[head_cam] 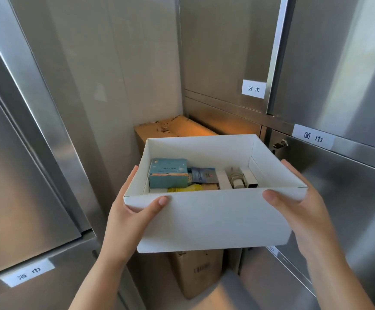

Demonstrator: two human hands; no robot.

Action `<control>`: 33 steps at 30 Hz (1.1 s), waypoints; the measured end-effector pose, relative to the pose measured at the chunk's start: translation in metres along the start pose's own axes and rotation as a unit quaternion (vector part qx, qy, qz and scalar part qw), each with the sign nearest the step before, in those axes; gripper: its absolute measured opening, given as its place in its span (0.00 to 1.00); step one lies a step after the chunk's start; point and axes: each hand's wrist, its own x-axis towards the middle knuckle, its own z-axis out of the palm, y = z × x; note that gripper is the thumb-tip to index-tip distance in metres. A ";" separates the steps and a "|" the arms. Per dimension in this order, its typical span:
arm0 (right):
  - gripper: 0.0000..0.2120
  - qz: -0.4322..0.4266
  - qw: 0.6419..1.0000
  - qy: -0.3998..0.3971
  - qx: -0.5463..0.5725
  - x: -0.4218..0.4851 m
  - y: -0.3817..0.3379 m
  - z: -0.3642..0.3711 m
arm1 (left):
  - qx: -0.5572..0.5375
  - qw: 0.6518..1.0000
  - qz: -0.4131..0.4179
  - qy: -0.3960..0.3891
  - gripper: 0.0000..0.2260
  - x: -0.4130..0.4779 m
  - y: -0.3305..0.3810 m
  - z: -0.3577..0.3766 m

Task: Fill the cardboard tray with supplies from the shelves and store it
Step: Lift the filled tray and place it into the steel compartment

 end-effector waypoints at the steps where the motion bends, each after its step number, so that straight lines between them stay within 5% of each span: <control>1: 0.41 0.000 1.000 -0.002 -0.003 0.006 0.002 0.001 | -0.002 1.000 0.001 0.002 0.29 0.005 -0.001 0.000; 15: 0.39 0.024 0.995 -0.097 -0.021 0.131 0.023 0.007 | 0.001 0.996 -0.032 0.087 0.34 0.079 -0.027 0.034; 29: 0.55 0.037 0.982 -0.182 -0.041 0.234 0.068 0.025 | 0.024 0.983 -0.068 0.167 0.46 0.135 -0.072 0.069; 33: 0.55 0.039 0.979 -0.196 -0.037 0.254 0.078 0.027 | 0.021 0.980 -0.063 0.186 0.42 0.147 -0.083 0.078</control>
